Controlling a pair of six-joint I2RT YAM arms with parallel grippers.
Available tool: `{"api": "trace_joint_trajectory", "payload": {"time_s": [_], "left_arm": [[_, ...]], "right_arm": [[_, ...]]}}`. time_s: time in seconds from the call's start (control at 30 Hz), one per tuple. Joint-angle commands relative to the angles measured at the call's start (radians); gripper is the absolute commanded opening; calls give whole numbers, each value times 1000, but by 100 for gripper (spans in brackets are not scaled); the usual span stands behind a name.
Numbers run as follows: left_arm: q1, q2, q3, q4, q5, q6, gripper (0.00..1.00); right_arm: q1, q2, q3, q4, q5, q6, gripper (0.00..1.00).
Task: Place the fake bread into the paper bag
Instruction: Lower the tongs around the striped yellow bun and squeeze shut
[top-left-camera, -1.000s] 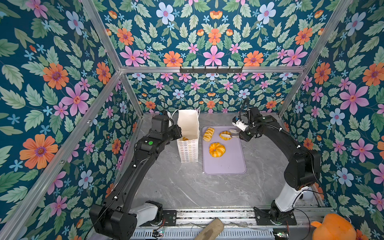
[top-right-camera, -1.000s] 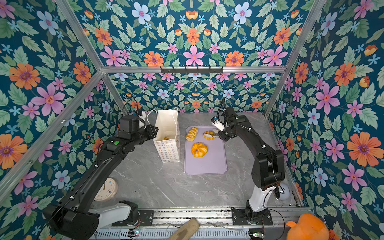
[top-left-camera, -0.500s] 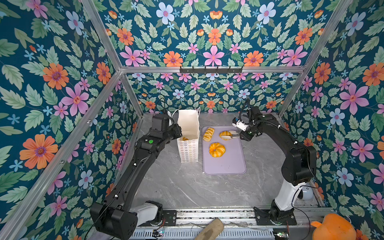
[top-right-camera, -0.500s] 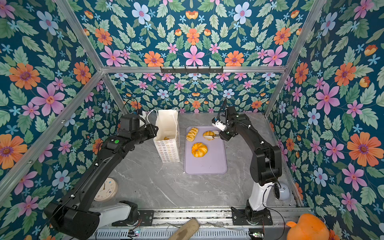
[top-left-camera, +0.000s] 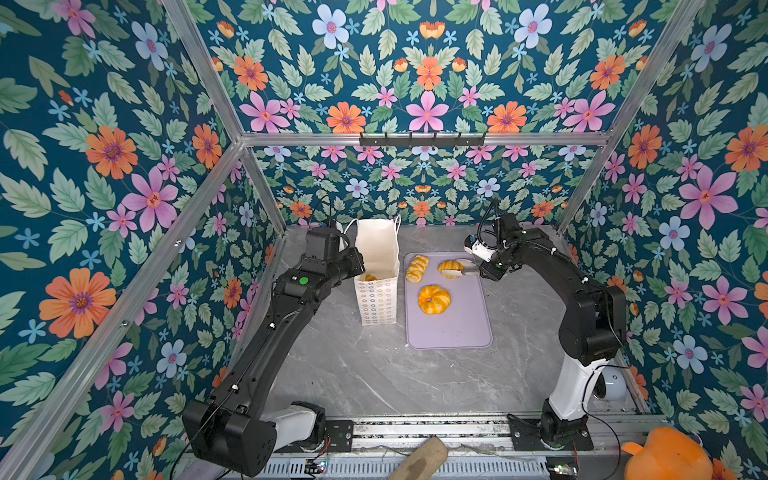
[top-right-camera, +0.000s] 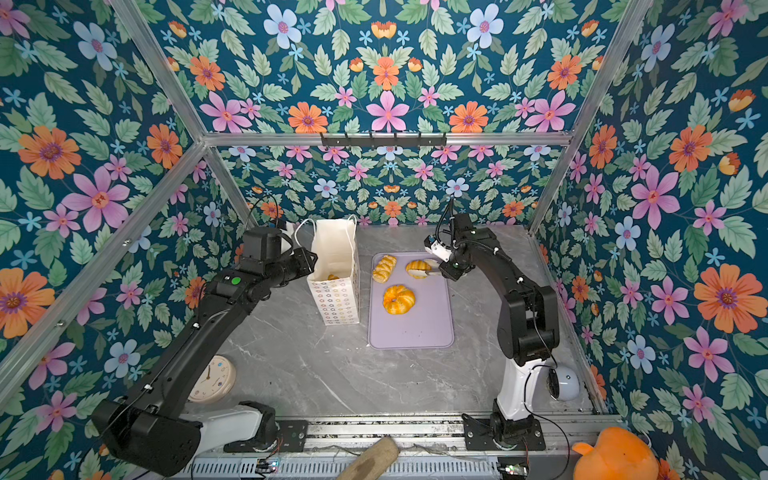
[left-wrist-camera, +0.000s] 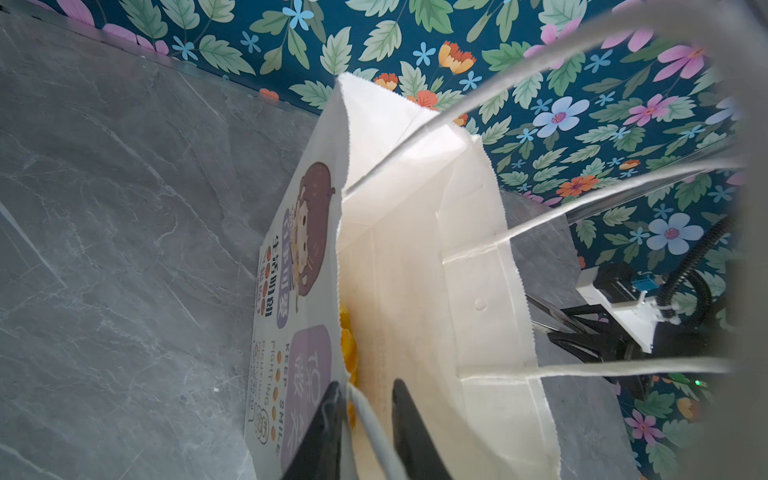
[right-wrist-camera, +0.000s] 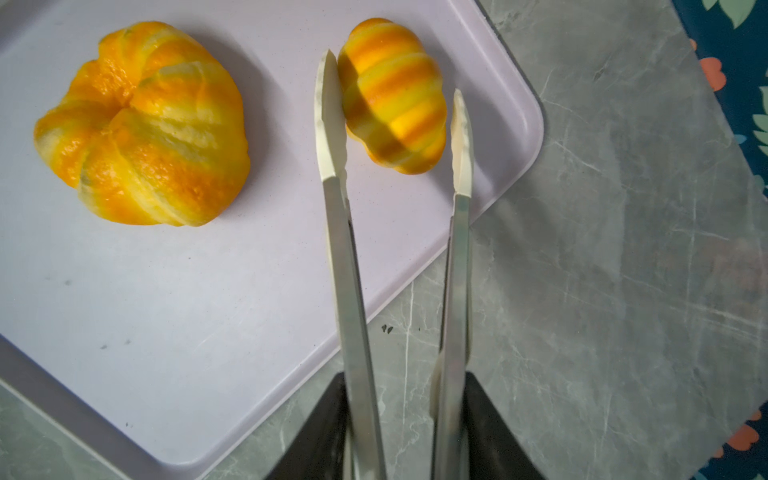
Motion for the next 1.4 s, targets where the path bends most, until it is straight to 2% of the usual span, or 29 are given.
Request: {"api": "trace_joint_trajectory", "payload": {"time_s": [0.0,0.13,0.4,0.9,1.37], "left_arm": [[0,-3,4,7,-1,3,23],[2,-3,7,7,-2,2,23],[1,2,13,9,9,2,23],[1,5,15,12,16,2,23],[1,1,20,3,9,4,23]], "right_arm": [[0,1,-2,32,-21,-23,42],[4,-2,-9,17,-53,-17,42],[14,-63,-57,36,-45,-15,43],[15,5,-15,1,-2,12,46],[24,-6,-2,-6,48,32,37]]}}
